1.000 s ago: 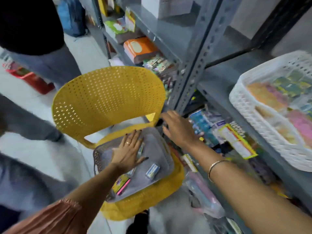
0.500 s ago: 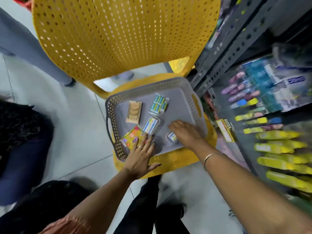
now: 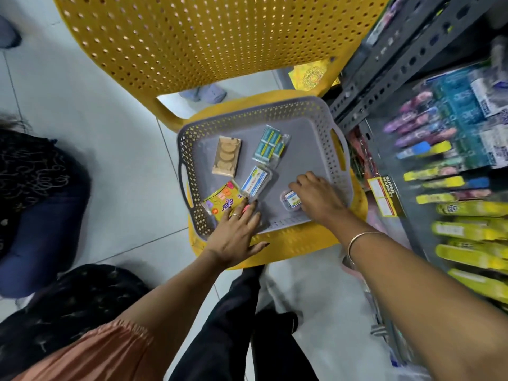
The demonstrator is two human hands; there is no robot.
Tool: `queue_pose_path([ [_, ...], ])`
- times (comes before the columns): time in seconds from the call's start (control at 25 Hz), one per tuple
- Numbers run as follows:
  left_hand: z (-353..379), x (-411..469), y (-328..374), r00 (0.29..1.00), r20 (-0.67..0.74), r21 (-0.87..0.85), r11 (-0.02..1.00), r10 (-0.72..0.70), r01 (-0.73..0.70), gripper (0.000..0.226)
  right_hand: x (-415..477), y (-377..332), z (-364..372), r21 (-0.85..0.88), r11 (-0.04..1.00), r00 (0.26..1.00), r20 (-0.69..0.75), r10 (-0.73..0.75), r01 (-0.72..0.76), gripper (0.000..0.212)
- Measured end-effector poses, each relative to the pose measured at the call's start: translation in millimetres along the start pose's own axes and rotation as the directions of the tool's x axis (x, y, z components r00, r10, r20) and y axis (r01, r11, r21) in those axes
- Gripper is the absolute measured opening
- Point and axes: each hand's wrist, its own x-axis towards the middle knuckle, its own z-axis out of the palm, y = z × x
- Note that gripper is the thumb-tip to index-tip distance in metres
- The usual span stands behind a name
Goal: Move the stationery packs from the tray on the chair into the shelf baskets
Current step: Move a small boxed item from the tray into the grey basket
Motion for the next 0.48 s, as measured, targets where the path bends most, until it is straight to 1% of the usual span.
queue_pose_path([
  [0.12,-0.9,1.1,0.1,1.0,-0.007,0.007,1.0,0.003,-0.003,0.071,-4.8,0.1,-11.5,0.051,0.998,0.999,-0.031,0.029,-0.027,0.05],
  [0.28,-15.9,1.5,3.1,0.999,-0.021,0.047,0.999,0.029,-0.028,0.077,-20.7,7.8,-46.8,0.109,0.992,0.986,-0.144,0.082,-0.067,0.05],
  [0.4,-43.7,11.6,6.6,0.997,-0.048,0.046,0.997,0.056,-0.054,0.079,-42.1,21.4,-87.8,0.146,0.984,0.941,-0.305,0.145,-0.104,0.046],
  [0.48,-75.2,26.3,13.1,0.994,-0.08,0.054,0.996,0.078,-0.074,0.082,-66.5,29.6,-125.0,0.205,0.97,0.904,-0.377,0.202,-0.131,0.048],
])
